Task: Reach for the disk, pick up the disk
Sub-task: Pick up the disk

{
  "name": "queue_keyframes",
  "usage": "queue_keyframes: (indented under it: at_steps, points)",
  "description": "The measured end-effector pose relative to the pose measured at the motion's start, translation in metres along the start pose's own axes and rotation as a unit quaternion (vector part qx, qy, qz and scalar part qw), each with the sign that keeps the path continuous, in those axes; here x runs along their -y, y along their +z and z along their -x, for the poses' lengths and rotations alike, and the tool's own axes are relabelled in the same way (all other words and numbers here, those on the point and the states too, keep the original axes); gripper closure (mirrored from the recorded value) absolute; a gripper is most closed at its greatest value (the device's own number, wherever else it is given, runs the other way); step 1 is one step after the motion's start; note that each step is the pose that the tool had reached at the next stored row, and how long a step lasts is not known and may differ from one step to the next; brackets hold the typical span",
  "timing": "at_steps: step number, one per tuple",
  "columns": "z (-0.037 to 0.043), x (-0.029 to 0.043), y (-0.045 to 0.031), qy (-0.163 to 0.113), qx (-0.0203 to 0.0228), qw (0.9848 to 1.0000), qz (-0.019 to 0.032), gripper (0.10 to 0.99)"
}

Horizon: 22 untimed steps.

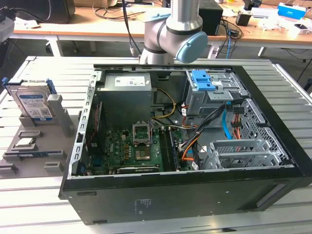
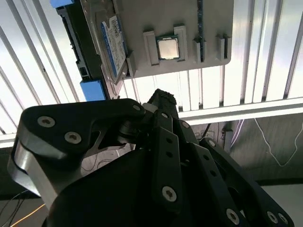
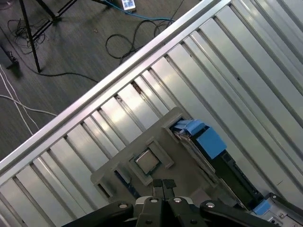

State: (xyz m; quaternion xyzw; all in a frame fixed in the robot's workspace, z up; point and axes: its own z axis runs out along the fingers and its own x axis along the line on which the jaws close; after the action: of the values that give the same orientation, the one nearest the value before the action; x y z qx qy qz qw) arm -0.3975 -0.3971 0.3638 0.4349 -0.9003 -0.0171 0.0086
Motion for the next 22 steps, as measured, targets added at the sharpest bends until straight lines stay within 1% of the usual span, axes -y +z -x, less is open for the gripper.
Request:
queue_keyframes:
  at_steps: [6,10,12,15,19,22]
  points:
    - [0.0000,0.0000,0.0000,-0.027,-0.0010,0.9996,0.0000,0.980]
    - [0.0000,0.0000,0.0000,-0.050,-0.0019,0.9988,-0.0001,0.980]
    - [0.0000,0.0000,0.0000,-0.057,-0.0021,0.9984,-0.0001,0.980]
    - [0.0000,0.0000,0.0000,-0.079,-0.0030,0.9969,-0.0001,0.980]
    - [0.0000,0.0000,0.0000,-0.098,-0.0037,0.9952,-0.0001,0.980]
    - [0.0001,0.0001,0.0000,-0.115,-0.0044,0.9933,-0.0001,0.980]
